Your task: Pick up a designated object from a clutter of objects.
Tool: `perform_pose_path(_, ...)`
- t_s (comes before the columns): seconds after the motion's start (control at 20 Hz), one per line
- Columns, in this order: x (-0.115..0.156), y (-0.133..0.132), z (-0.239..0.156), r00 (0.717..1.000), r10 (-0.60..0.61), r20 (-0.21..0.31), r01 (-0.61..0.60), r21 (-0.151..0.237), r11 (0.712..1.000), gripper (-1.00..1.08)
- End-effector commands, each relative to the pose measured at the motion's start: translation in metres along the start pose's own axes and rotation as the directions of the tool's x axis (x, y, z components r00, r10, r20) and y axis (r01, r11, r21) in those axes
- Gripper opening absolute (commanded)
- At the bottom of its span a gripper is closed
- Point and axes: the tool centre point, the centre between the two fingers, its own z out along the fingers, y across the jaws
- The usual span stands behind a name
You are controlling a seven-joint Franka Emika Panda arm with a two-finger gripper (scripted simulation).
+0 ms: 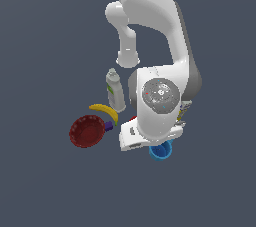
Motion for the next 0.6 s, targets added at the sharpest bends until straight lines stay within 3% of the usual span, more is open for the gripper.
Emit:
perform_pose_path(0.0, 0.005, -0.004, 0.015, 1.000, -0.013, 0.005, 0.013, 0.007, 1.000, 0.28)
perform_pose_path(0.55, 0.012, -0.010, 0.040, 0.999, -0.032, 0.015, 0.031, 0.018, 0.999, 0.28)
